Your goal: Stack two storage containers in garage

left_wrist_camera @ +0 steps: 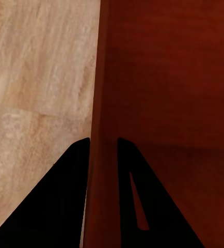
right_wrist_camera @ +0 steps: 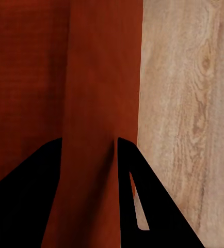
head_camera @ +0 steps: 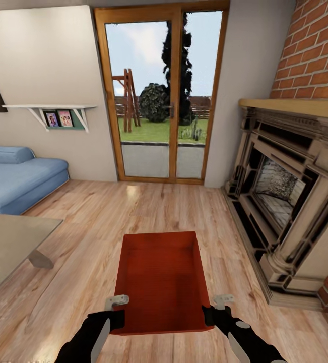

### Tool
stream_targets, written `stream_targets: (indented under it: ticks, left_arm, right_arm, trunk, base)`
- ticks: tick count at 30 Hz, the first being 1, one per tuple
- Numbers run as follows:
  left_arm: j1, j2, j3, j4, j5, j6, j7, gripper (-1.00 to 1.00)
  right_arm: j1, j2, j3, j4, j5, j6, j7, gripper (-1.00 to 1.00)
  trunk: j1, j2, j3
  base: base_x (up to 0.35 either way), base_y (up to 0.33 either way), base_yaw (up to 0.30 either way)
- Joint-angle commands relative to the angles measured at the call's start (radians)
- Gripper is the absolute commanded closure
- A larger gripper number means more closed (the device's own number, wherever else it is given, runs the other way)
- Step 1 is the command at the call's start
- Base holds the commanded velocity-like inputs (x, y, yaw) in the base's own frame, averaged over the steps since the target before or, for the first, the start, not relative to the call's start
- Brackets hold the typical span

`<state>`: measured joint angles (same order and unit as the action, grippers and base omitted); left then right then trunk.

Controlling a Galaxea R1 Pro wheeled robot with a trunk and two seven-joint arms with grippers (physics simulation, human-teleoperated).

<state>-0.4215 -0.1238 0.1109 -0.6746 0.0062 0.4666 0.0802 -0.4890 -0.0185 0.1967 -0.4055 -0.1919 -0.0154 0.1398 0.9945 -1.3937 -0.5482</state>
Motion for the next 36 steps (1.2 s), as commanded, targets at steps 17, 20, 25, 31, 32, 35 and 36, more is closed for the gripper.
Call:
stream_targets:
  ticks: [17,20,25,31,32,35,36]
  left_arm:
    - [0.0,-0.003,0.007,-0.003,-0.04,-0.008,0.015,1.0]
    - [0.0,-0.003,0.007,-0.003,-0.04,-0.008,0.015,1.0]
    - [0.0,-0.004,0.007,-0.003,-0.04,-0.008,0.015,1.0]
    - [0.0,-0.003,0.007,-0.003,-0.04,-0.008,0.015,1.0]
    - [0.0,-0.003,0.007,-0.003,-0.04,-0.008,0.015,1.0]
    - [0.0,-0.003,0.007,-0.003,-0.04,-0.008,0.015,1.0]
    - [0.0,-0.003,0.007,-0.003,-0.04,-0.008,0.015,1.0]
  right_arm:
    - [0.0,0.005,-0.002,0.002,-0.011,-0.001,0.004,1.0]
    - [0.0,0.005,-0.002,0.002,-0.011,-0.001,0.004,1.0]
    - [0.0,0.005,-0.002,0.002,-0.011,-0.001,0.004,1.0]
    - [0.0,0.005,-0.002,0.002,-0.011,-0.001,0.004,1.0]
    - [0.0,0.005,-0.002,0.002,-0.011,-0.001,0.004,1.0]
    - [0.0,0.005,-0.001,0.002,-0.011,-0.001,0.004,1.0]
    - [0.0,0.005,-0.001,0.002,-0.011,-0.001,0.004,1.0]
  trunk:
    - [-0.065,0.119,0.074]
    - [-0.077,0.14,0.087]
    - [-0.096,0.175,0.109]
    - [-0.119,0.217,0.136]
    - [-0.123,0.224,0.14]
    - [-0.134,0.245,0.153]
    - [-0.138,0.252,0.158]
  base:
    - [0.0,0.0,0.206]
    - [0.0,0.0,0.205]
    - [0.0,0.0,0.205]
    - [0.0,0.0,0.206]
    - [0.0,0.0,0.213]
    - [0.0,0.0,0.216]
    - [0.0,0.0,0.22]
